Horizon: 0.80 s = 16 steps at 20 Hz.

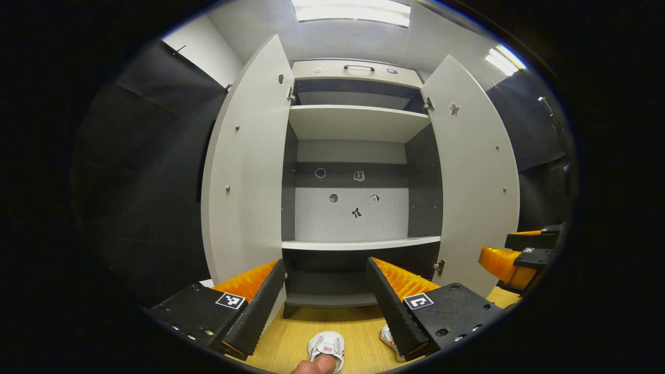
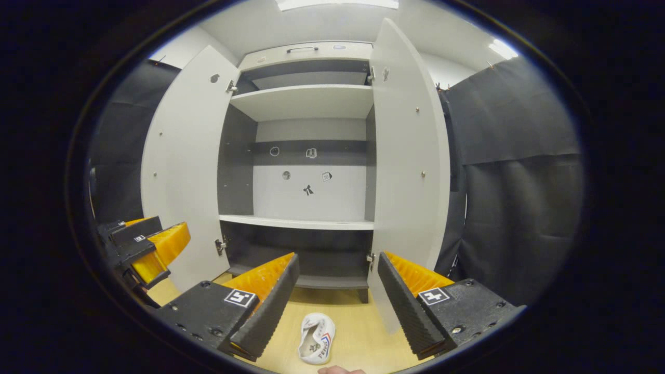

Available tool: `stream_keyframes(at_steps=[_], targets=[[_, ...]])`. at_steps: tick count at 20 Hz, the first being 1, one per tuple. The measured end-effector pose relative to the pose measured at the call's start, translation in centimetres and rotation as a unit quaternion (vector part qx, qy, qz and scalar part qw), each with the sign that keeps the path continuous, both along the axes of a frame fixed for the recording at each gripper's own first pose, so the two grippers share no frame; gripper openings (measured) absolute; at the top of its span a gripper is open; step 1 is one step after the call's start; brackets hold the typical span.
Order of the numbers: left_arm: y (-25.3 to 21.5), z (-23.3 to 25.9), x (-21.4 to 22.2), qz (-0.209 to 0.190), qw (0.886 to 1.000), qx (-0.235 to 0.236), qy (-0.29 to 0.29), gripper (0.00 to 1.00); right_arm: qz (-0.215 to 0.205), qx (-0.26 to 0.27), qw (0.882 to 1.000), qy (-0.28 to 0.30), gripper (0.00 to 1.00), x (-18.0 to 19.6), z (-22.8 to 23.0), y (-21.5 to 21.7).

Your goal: Grab one shoe with the right hand and put it into the shoe cabinet, grab the other shoe with the left hand and put it into the shoe cabinet; then close the right door with the right hand and the left door with the left hand.

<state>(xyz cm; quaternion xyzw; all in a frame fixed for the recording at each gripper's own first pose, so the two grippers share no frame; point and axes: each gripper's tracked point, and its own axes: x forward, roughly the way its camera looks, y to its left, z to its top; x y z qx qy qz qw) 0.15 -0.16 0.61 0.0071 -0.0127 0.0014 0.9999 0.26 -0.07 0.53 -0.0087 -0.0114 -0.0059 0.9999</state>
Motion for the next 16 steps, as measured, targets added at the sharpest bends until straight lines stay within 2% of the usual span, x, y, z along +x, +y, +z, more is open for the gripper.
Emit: stream_keyframes(at_steps=[1, 2, 3, 7, 12, 13, 14, 16], targets=[[0.1, 0.0, 0.0, 0.002, 1.000, 0.001, -0.001, 0.95, 0.000, 0.001, 1.000, 0.000, 0.99, 0.1, 0.0, 0.0], [0.2, 0.0, 0.0, 0.004, 1.000, 0.002, -0.001, 0.95, 0.000, 0.001, 1.000, 0.001, 0.94, 0.1, 0.0, 0.0], [0.3, 0.0, 0.0, 0.005, 1.000, 0.002, 0.000, 0.95, 0.001, 0.000, 1.000, 0.002, 0.99, 0.2, -0.1, 0.1], [0.6, -0.1, -0.3, 0.005, 1.000, 0.000, 0.001, 0.95, 0.006, 0.003, 1.000, 0.012, 0.99, 1.0, -1.3, 0.8], [1.2, -0.3, -0.4, 0.007, 1.000, -0.001, 0.003, 0.95, 0.014, 0.000, 0.999, 0.049, 0.99, 1.9, -4.9, 2.1], [1.3, -0.3, -0.4, 0.008, 1.000, 0.001, 0.004, 0.95, 0.016, -0.002, 0.998, 0.054, 0.94, 2.0, -5.6, 2.4], [1.4, -0.4, -0.4, 0.010, 1.000, 0.001, 0.005, 0.95, 0.017, -0.003, 0.998, 0.058, 0.99, 2.1, -6.1, 2.6], [1.6, -0.5, -0.5, 0.009, 1.000, 0.001, 0.005, 0.95, 0.020, -0.005, 0.998, 0.065, 0.99, 2.4, -7.1, 3.1]])
